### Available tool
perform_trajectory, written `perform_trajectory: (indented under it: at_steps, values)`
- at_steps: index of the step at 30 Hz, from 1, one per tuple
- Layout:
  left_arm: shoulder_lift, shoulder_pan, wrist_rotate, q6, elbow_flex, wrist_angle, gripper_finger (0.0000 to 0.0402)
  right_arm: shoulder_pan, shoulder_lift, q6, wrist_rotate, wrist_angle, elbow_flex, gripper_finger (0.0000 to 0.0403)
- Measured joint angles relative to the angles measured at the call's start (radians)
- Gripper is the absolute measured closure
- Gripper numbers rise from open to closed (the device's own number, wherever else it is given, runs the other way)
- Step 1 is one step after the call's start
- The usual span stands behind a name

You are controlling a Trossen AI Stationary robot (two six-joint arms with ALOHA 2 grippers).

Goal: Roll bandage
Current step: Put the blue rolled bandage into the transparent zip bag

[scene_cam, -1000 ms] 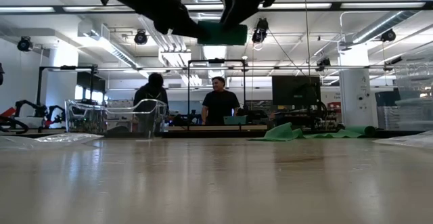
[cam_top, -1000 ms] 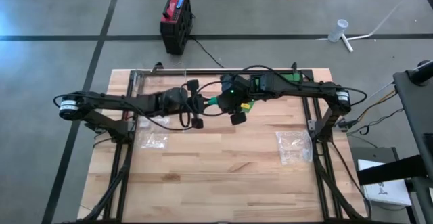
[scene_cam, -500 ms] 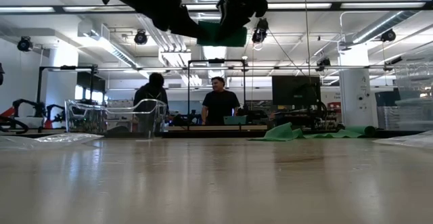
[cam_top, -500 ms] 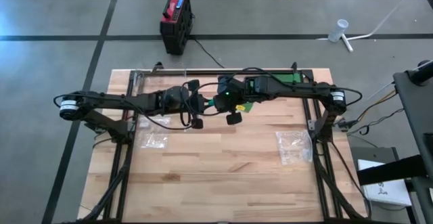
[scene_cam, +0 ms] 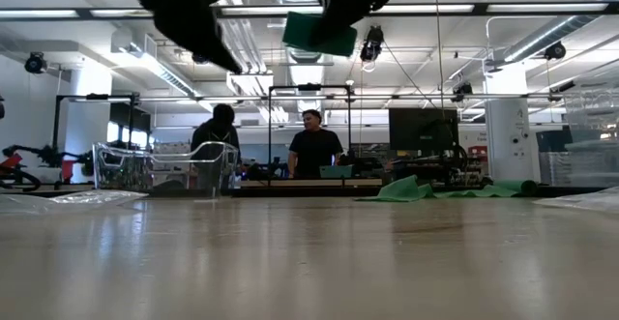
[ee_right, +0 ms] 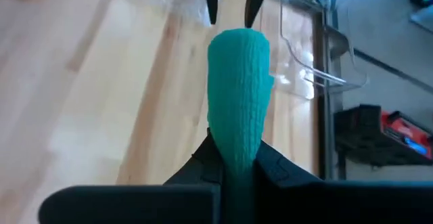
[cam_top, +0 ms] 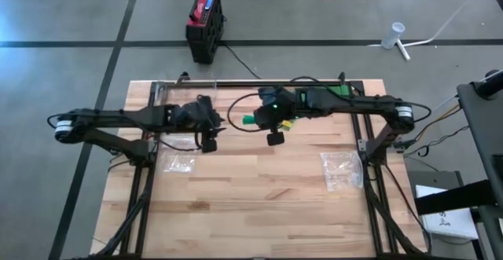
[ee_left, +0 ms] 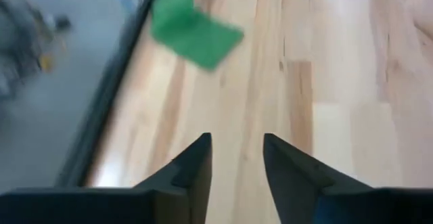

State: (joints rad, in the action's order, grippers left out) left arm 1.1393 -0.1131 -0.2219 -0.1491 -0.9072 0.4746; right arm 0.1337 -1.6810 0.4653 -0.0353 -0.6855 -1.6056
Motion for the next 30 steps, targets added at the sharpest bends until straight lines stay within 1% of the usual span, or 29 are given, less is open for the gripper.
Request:
perform_trajectory:
  at_steps: [5, 7, 9, 13, 15, 20, 22, 26, 28, 30]
  values:
    - [-0.027, 0.002, 0.004, 0.150, 0.062, 0.100, 0.0248, -0.010, 0.050, -0.110, 0.041, 0.211, 0.147, 0.0386]
    - [-0.033, 0.002, 0.022, 0.189, 0.089, 0.132, 0.0241, -0.016, 0.056, -0.171, 0.042, 0.264, 0.186, 0.0385]
    - [-0.035, 0.002, 0.036, 0.232, 0.118, 0.172, 0.0237, -0.027, 0.055, -0.232, 0.033, 0.282, 0.224, 0.0385]
    - [-0.029, 0.005, 0.188, 0.362, 0.177, 0.262, 0.0235, -0.078, 0.043, -0.328, -0.002, 0.340, 0.292, 0.0386]
    - [-0.029, 0.011, 0.213, 0.467, 0.213, 0.294, 0.0238, -0.113, 0.043, -0.372, -0.044, 0.332, 0.313, 0.0387]
    - [-0.029, 0.005, 0.214, 0.836, 0.324, 0.344, 0.0252, -0.216, 0.043, -0.458, -0.147, 0.365, 0.339, 0.0385]
    - [-0.020, 0.003, 0.233, 0.930, 0.372, 0.337, 0.0256, -0.255, 0.043, -0.477, -0.177, 0.379, 0.339, 0.0385]
    - [0.012, 0.004, 0.252, 0.973, 0.443, 0.263, 0.0261, -0.303, 0.043, -0.475, -0.220, 0.397, 0.339, 0.0385]
    - [0.027, 0.005, 0.255, 0.950, 0.455, 0.166, 0.0264, -0.306, 0.043, -0.459, -0.230, 0.420, 0.339, 0.0385]
    - [0.049, 0.019, 0.259, 0.889, 0.446, 0.017, 0.0268, -0.304, 0.043, -0.440, -0.230, 0.429, 0.337, 0.0385]
